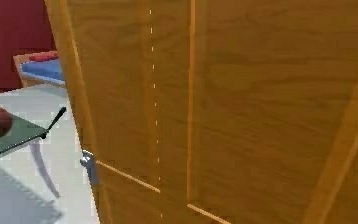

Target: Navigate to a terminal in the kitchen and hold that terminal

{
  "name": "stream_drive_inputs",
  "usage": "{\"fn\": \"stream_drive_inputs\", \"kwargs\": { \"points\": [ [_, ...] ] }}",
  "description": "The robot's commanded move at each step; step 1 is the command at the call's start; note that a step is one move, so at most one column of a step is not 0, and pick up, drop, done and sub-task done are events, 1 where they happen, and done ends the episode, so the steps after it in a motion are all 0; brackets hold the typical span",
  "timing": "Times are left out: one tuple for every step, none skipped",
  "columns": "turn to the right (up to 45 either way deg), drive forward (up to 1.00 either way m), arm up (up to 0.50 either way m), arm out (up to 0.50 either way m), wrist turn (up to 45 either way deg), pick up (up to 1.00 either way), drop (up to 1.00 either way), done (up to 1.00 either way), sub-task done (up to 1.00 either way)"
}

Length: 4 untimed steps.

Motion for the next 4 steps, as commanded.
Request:
{"fn": "stream_drive_inputs", "kwargs": {
  "points": [
    [45.0, 0.0, 0.0, 0.0, 0.0, 0.0, 0.0, 0.0, 0.0],
    [45.0, 0.0, 0.0, 0.0, 0.0, 0.0, 0.0, 0.0, 0.0],
    [45.0, 0.0, 0.0, 0.0, 0.0, 0.0, 0.0, 0.0, 0.0],
    [18.0, 0.0, 0.0, 0.0, 0.0, 0.0, 0.0, 0.0, 0.0]
  ]
}}
